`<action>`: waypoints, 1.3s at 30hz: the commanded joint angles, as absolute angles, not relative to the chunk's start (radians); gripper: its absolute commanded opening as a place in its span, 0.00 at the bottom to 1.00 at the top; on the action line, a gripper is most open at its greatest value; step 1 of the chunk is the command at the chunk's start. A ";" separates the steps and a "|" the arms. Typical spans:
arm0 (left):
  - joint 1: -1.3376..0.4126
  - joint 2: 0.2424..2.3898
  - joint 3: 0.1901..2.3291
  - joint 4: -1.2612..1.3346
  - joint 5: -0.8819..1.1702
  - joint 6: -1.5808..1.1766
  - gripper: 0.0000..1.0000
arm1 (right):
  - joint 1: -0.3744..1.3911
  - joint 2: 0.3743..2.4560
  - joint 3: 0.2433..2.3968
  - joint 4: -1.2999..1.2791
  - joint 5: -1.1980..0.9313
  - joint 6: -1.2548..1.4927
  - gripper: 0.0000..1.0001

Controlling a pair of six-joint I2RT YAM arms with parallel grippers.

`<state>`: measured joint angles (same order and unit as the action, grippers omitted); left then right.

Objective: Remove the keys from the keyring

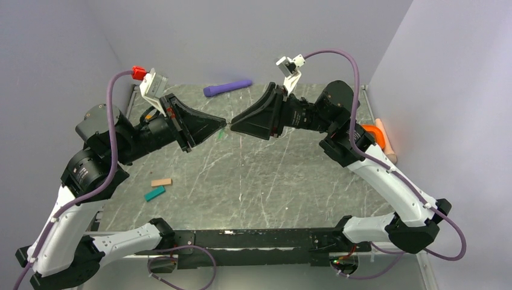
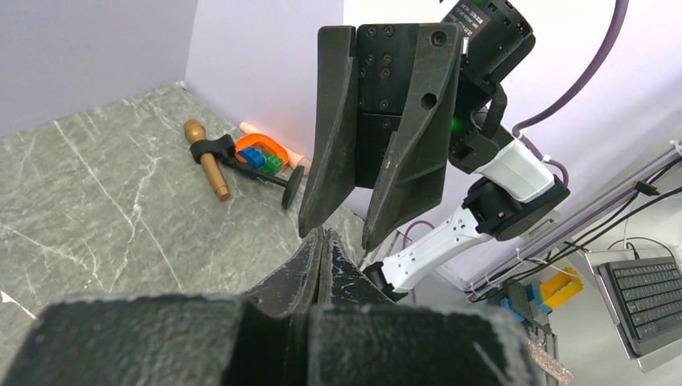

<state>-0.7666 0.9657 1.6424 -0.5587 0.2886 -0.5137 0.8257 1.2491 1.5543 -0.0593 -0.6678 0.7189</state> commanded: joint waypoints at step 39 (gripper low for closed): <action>-0.759 1.043 1.893 -0.769 0.292 -0.348 0.69 | 0.838 1.268 1.659 -0.342 -0.805 0.531 0.00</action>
